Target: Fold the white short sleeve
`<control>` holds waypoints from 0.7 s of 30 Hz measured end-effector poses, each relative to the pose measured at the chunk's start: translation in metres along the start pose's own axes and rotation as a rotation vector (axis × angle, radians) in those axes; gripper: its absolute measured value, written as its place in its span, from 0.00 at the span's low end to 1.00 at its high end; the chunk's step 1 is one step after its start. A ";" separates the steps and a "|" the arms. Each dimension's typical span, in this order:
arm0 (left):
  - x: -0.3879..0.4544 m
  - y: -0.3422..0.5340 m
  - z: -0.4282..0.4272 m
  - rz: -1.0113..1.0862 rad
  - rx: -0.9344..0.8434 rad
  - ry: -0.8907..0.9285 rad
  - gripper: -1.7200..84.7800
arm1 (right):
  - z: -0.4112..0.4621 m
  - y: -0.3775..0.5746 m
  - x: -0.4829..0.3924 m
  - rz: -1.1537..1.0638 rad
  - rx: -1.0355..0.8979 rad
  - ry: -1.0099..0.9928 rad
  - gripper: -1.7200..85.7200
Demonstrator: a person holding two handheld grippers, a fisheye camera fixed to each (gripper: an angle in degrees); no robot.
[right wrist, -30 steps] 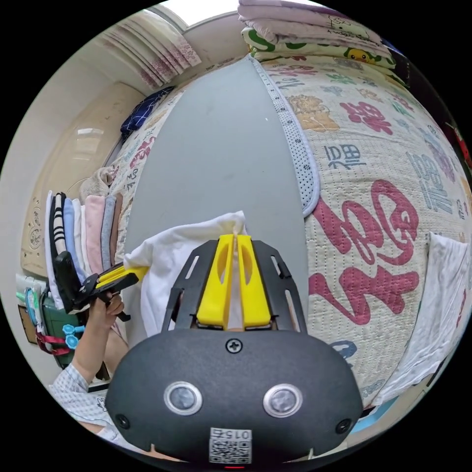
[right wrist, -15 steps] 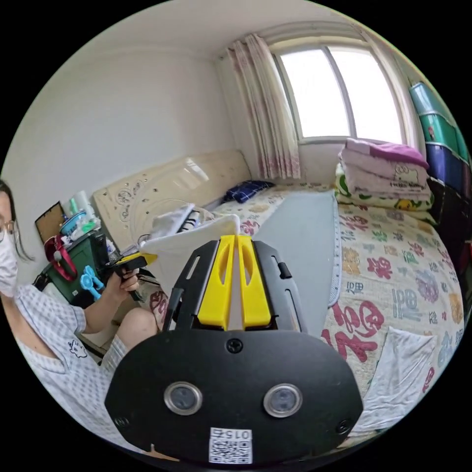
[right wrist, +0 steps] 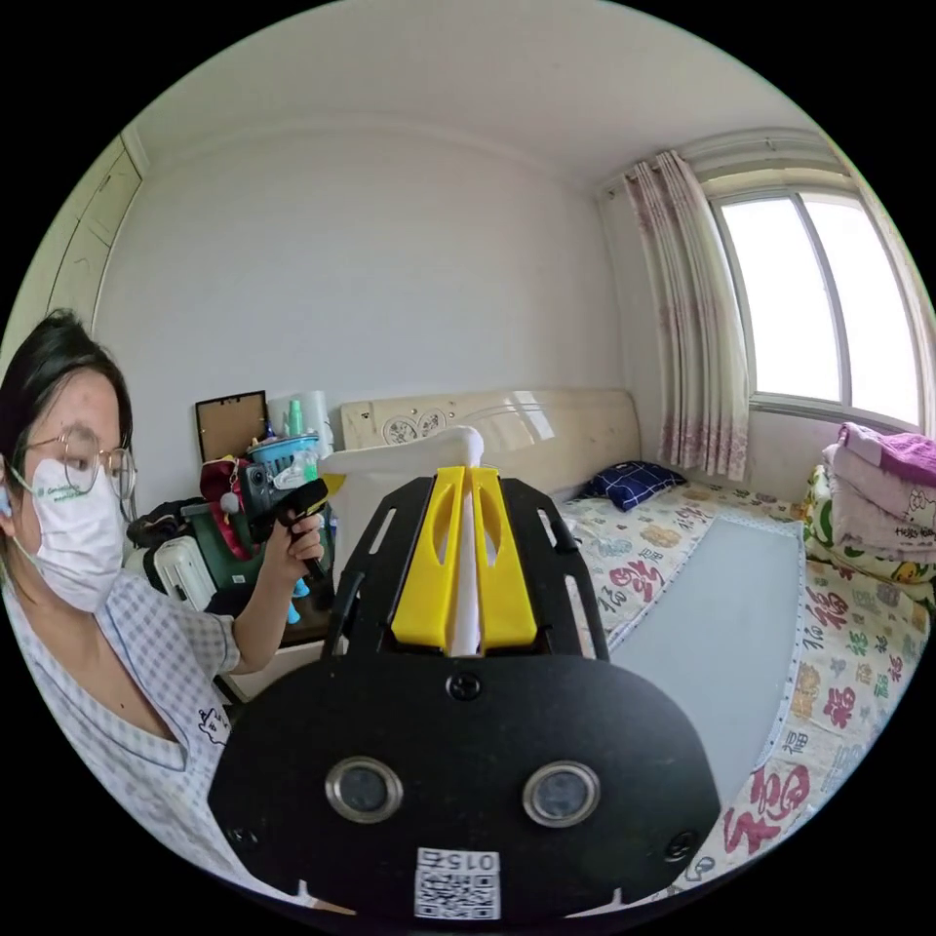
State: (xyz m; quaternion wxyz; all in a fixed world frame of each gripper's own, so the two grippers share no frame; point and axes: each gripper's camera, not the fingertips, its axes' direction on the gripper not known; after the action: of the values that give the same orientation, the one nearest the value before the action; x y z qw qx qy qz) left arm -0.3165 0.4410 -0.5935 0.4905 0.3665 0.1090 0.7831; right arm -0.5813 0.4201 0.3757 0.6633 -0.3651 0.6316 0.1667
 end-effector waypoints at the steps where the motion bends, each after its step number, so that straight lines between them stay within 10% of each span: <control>1: -0.011 -0.007 -0.013 0.002 0.007 -0.036 0.04 | 0.016 0.000 -0.002 0.001 -0.003 -0.011 0.01; 10: -0.160 -0.029 0.025 -0.102 -0.128 -0.417 0.06 | 0.224 -0.001 0.057 0.052 -0.066 0.210 0.01; 14: -0.241 0.009 0.086 -0.289 -0.368 -0.709 0.12 | 0.323 0.029 0.132 0.442 -0.217 0.316 0.01; 21: -0.219 0.034 0.092 -0.146 -0.308 -0.634 0.07 | 0.388 0.064 0.138 0.241 -0.373 0.320 0.01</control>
State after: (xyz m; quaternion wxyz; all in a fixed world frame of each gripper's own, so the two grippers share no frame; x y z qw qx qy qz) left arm -0.2221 0.2207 -0.6126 0.6041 0.5041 -0.1420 0.6006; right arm -0.3266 0.7003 0.2007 0.4516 -0.4246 0.7259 0.2979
